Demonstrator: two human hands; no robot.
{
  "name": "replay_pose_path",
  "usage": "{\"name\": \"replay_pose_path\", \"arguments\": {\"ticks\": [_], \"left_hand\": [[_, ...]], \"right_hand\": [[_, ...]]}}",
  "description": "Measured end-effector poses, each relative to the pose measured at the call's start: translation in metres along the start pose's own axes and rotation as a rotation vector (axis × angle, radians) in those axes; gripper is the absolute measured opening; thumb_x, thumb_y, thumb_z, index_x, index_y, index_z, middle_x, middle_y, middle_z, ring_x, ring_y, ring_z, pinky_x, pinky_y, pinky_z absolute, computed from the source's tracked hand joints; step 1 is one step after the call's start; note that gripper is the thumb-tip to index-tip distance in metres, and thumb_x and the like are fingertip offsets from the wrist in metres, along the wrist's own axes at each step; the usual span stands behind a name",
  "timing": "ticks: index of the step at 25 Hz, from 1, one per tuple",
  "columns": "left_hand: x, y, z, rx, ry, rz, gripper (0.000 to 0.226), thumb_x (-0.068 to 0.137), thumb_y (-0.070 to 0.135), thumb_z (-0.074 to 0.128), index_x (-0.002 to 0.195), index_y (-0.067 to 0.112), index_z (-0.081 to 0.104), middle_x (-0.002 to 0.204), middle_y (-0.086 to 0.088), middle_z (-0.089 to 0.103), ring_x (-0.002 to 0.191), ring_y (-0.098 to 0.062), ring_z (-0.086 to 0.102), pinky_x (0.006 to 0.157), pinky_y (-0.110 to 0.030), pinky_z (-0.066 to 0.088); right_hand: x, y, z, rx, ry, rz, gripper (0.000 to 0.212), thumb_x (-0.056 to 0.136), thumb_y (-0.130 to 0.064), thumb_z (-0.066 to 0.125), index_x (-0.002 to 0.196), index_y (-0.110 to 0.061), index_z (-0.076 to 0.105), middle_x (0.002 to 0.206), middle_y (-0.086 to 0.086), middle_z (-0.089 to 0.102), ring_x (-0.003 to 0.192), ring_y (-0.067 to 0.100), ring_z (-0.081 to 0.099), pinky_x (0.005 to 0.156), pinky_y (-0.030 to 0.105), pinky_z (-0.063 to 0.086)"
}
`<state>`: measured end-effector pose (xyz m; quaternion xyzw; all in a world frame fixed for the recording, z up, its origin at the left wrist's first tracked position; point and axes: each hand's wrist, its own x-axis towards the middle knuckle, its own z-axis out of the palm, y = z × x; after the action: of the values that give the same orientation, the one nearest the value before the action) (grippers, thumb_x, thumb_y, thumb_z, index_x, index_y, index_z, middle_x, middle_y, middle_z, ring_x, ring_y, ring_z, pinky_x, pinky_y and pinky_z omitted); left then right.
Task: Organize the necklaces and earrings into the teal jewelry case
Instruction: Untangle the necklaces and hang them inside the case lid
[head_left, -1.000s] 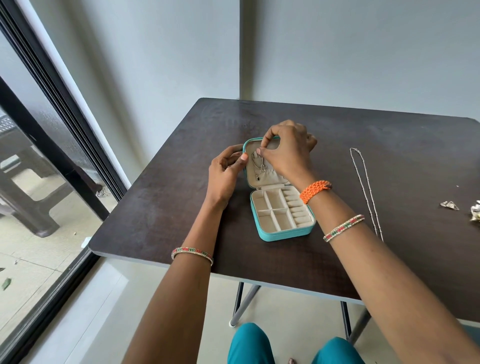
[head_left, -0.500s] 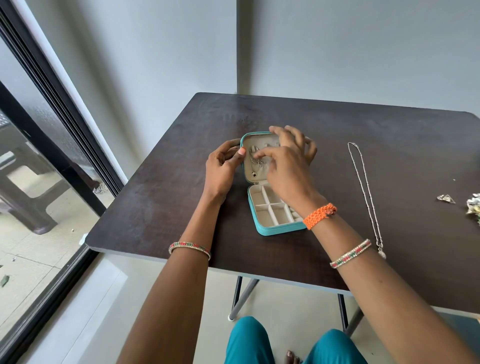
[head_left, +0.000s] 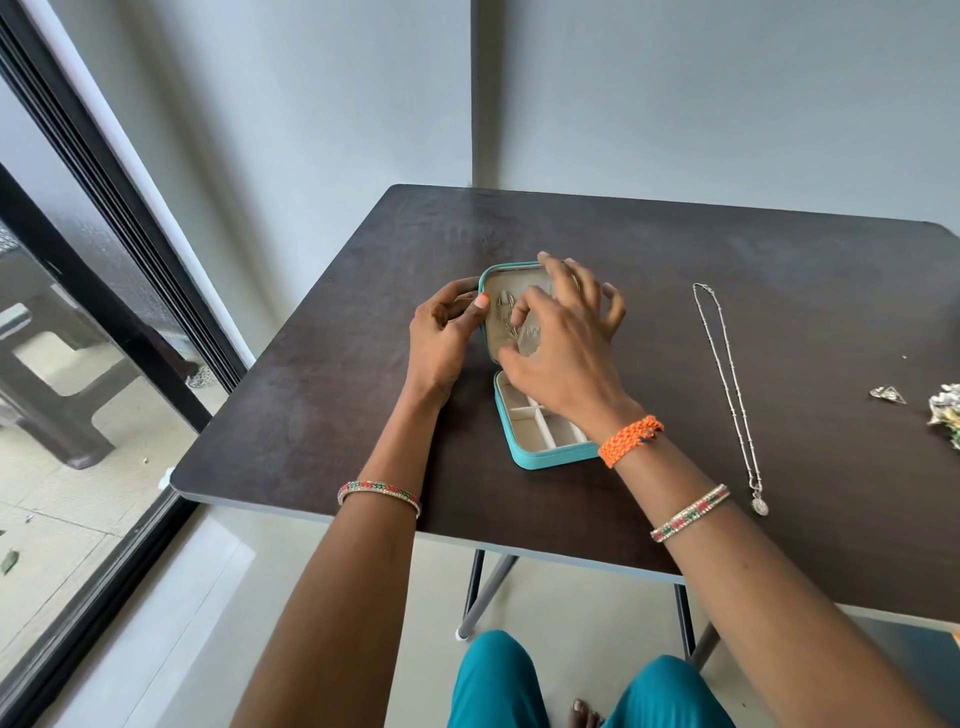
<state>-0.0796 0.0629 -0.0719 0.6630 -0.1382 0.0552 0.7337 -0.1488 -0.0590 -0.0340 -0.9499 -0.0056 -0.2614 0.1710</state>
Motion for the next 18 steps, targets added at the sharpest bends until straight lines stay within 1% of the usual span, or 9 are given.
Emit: {"name": "replay_pose_path", "arguments": {"ticks": [2, 5, 8, 10, 13, 15, 18], "left_hand": [[0.0001, 0.0002, 0.0000, 0.007, -0.001, -0.003, 0.022, 0.089, 0.015, 0.059, 0.110, 0.010, 0.065, 0.098, -0.005, 0.070, 0.086, -0.005, 0.066, 0.073, -0.014, 0.049], [-0.0008, 0.0019, -0.0004, 0.017, 0.002, -0.004, 0.024, 0.086, 0.021, 0.059, 0.108, 0.014, 0.066, 0.099, -0.004, 0.070, 0.090, -0.009, 0.066, 0.075, -0.016, 0.049], [-0.0009, 0.0021, 0.0002, 0.032, 0.009, -0.005, 0.021, 0.091, 0.012, 0.058, 0.111, 0.010, 0.065, 0.099, -0.005, 0.070, 0.087, -0.004, 0.066, 0.073, -0.013, 0.048], [-0.0015, 0.0027, 0.0007, 0.049, 0.018, -0.005, 0.021, 0.092, 0.010, 0.057, 0.112, 0.008, 0.065, 0.100, -0.005, 0.069, 0.085, -0.001, 0.065, 0.072, -0.012, 0.048], [-0.0020, 0.0045, 0.0019, 0.060, 0.026, -0.016, 0.022, 0.092, 0.009, 0.056, 0.113, 0.008, 0.064, 0.099, -0.004, 0.068, 0.082, 0.004, 0.065, 0.070, -0.011, 0.047], [-0.0023, 0.0050, 0.0027, 0.064, 0.025, -0.015, 0.021, 0.092, 0.008, 0.056, 0.112, 0.007, 0.064, 0.098, -0.003, 0.068, 0.081, 0.005, 0.064, 0.068, -0.009, 0.046], [-0.0025, 0.0054, 0.0025, 0.061, 0.024, -0.017, 0.021, 0.092, 0.008, 0.056, 0.112, 0.006, 0.064, 0.099, -0.005, 0.068, 0.080, 0.005, 0.064, 0.068, -0.009, 0.046]], "right_hand": [[-0.0001, -0.0003, 0.0004, 0.024, 0.045, 0.004, 0.019, 0.065, -0.035, 0.056, 0.079, -0.023, 0.059, 0.144, 0.004, 0.043, 0.136, 0.026, 0.032, 0.107, 0.052, 0.018], [0.0034, -0.0001, 0.0033, 0.020, 0.086, 0.006, 0.016, 0.070, -0.032, 0.055, 0.079, -0.024, 0.065, 0.141, 0.005, 0.047, 0.134, 0.027, 0.035, 0.107, 0.053, 0.019], [0.0048, -0.0007, 0.0058, -0.042, 0.070, -0.009, 0.015, 0.071, -0.026, 0.058, 0.082, -0.024, 0.068, 0.143, 0.007, 0.045, 0.135, 0.030, 0.032, 0.108, 0.053, 0.019], [0.0029, -0.0003, 0.0065, -0.079, 0.035, -0.022, 0.012, 0.071, -0.019, 0.058, 0.079, -0.023, 0.066, 0.146, 0.009, 0.041, 0.137, 0.031, 0.029, 0.108, 0.053, 0.015], [-0.0005, 0.0006, 0.0060, -0.073, -0.015, -0.025, 0.017, 0.072, -0.008, 0.054, 0.074, -0.021, 0.065, 0.150, 0.009, 0.036, 0.139, 0.031, 0.025, 0.109, 0.053, 0.014], [-0.0006, 0.0015, 0.0050, -0.031, 0.022, -0.014, 0.021, 0.070, -0.004, 0.051, 0.071, -0.022, 0.063, 0.148, 0.009, 0.039, 0.138, 0.031, 0.027, 0.108, 0.052, 0.017], [0.0002, 0.0016, 0.0049, 0.009, 0.073, 0.004, 0.031, 0.068, 0.002, 0.051, 0.083, -0.023, 0.064, 0.144, 0.010, 0.043, 0.136, 0.031, 0.030, 0.107, 0.051, 0.019]]}}
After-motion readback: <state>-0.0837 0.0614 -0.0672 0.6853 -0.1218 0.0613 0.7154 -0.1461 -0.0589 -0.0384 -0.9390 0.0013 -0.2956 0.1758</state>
